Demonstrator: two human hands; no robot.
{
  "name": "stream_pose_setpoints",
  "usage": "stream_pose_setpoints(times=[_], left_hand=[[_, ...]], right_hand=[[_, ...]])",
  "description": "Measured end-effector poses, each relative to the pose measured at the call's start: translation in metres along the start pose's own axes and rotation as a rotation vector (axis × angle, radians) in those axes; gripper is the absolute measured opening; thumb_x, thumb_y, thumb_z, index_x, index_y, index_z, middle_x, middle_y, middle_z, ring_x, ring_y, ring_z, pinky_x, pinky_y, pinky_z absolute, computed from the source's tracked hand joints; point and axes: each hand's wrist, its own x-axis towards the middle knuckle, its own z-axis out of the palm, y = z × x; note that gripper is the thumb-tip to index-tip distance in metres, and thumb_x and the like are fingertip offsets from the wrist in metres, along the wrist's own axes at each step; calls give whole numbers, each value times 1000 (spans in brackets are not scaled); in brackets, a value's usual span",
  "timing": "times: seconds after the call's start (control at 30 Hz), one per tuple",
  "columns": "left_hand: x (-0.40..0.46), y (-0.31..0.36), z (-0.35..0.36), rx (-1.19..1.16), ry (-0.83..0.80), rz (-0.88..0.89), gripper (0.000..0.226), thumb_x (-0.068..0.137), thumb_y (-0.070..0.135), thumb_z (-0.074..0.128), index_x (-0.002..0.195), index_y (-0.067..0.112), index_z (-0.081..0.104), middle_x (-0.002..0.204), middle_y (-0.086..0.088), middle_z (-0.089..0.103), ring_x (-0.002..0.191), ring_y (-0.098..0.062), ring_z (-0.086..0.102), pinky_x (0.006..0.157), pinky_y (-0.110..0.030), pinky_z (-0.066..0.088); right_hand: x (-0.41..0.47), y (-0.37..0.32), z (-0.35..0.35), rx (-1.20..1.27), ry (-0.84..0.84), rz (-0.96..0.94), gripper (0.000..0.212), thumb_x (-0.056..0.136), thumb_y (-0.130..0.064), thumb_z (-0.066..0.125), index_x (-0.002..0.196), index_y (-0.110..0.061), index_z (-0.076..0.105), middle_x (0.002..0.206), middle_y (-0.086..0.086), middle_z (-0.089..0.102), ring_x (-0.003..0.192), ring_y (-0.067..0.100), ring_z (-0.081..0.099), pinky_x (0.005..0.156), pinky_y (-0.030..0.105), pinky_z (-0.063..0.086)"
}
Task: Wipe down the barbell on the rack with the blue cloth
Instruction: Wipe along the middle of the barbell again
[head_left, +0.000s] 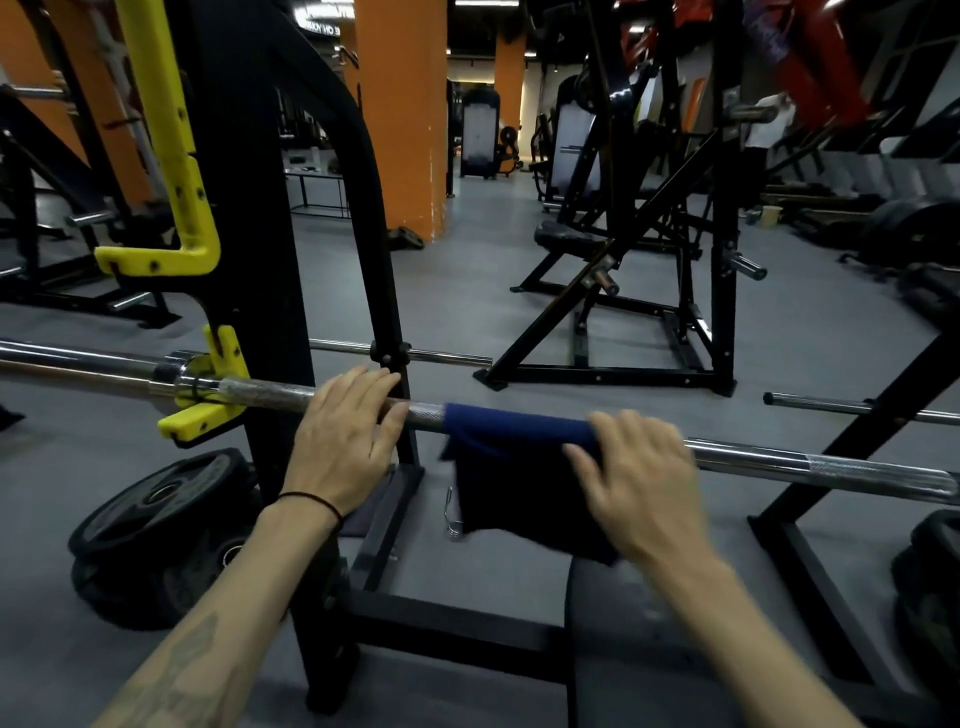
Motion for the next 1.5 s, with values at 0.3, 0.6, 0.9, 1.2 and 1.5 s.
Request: stream_pose_setpoints(times=[0.3,0.6,0.9,1.2,1.5], left_hand=[[31,1,7,285,82,84,59,103,32,27,54,11,53,47,-7,48,41,-27,41,49,-32,31],[56,-2,-5,412,-311,43,65,94,43,7,99,16,66,95,-11,70,89,-36,65,61,-36,29],[11,11,0,84,41,-16,33,104,32,30,80,25,51,73,9,44,73,-18,44,79,-36,36],[18,17,8,251,95,-51,40,103,32,26,80,18,55,76,1,49,74,-23,47,84,-40,38],[8,4,-4,116,64,48,33,105,32,30,91,19,57,79,5,46,78,-21,46,86,-39,40]], right_hand=[[19,-67,19,-57,84,89,37,102,-41,39,83,-15,58,82,10,56,76,33,50,75,46,35],[47,-120,37,48,0,-94,40,101,-47,41,86,-18,64,79,4,61,71,30,54,66,41,37],[-19,39,-25,-107,-14,95,48,101,-45,39,116,-8,66,97,11,61,93,38,54,88,52,43],[48,-111,28,-32,-33,-43,41,102,-39,32,83,-22,64,81,4,62,72,31,53,66,39,25],[31,-57,17,-5,-86,-95,42,100,-54,44,86,-19,62,77,7,58,70,33,54,64,41,36]])
